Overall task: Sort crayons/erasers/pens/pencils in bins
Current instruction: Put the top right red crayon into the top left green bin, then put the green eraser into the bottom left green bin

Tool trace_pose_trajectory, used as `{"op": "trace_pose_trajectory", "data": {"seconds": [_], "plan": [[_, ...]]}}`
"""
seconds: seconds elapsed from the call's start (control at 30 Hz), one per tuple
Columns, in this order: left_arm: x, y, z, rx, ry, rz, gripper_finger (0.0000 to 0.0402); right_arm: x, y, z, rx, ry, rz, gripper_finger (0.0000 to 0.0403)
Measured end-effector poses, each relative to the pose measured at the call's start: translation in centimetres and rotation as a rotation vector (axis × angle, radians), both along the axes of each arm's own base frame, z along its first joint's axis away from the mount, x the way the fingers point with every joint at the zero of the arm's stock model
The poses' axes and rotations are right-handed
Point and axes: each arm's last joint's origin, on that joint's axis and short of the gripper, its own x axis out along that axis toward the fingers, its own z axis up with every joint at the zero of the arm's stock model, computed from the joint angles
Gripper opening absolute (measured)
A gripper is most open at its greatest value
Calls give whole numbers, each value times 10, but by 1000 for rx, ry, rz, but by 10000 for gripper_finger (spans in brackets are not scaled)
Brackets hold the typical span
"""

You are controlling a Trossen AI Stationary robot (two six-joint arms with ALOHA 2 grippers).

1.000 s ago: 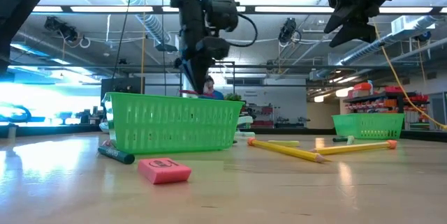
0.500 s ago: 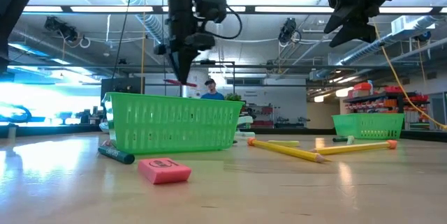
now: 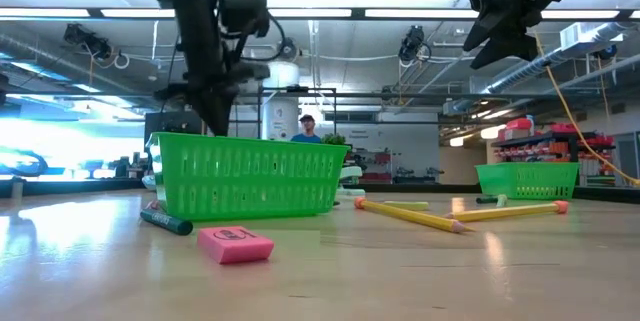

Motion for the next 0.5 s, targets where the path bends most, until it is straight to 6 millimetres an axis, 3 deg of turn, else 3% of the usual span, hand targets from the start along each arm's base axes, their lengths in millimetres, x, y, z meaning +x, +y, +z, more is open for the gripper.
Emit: {"op": "trace_pose_trajectory", "data": {"seconds": [0.33,0.5], "plan": [[-12,-19,-43,1,27,149,12,0,1,0,27,-8,-4,211],[-18,-20,-51,-8,50,165,16,0,1,0,28,-8,3,211]]}}
